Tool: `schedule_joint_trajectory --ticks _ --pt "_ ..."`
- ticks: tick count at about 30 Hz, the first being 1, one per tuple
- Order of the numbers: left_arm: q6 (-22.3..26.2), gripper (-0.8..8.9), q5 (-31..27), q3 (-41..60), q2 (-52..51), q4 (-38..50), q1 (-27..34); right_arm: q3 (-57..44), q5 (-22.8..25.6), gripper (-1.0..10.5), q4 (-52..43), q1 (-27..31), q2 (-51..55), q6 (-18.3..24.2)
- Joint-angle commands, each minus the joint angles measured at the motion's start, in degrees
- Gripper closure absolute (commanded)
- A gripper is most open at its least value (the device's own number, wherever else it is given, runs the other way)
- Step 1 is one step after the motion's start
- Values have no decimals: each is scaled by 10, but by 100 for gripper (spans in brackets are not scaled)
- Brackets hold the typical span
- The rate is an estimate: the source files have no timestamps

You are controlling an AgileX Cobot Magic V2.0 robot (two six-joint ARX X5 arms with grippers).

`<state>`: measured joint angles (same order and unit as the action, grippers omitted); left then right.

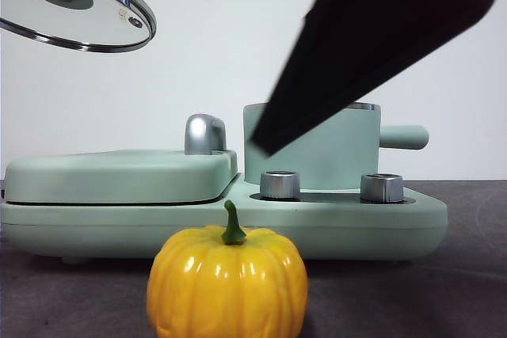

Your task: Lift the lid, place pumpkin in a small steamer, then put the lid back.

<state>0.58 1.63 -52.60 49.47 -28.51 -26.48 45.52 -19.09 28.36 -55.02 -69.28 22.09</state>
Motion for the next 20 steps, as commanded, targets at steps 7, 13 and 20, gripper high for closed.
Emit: schedule_joint_trajectory --ticks 7,13,20 --pt "-2 803 -1 -9 -1 15 -1 12 31 530 -67 -33 -82 -2" --pt "-2 803 -1 -9 -1 15 -1 12 45 511 -70 -33 -123 -2" --pt "-2 803 -1 -9 -1 15 -1 12 58 511 -90 -33 -147 -2"
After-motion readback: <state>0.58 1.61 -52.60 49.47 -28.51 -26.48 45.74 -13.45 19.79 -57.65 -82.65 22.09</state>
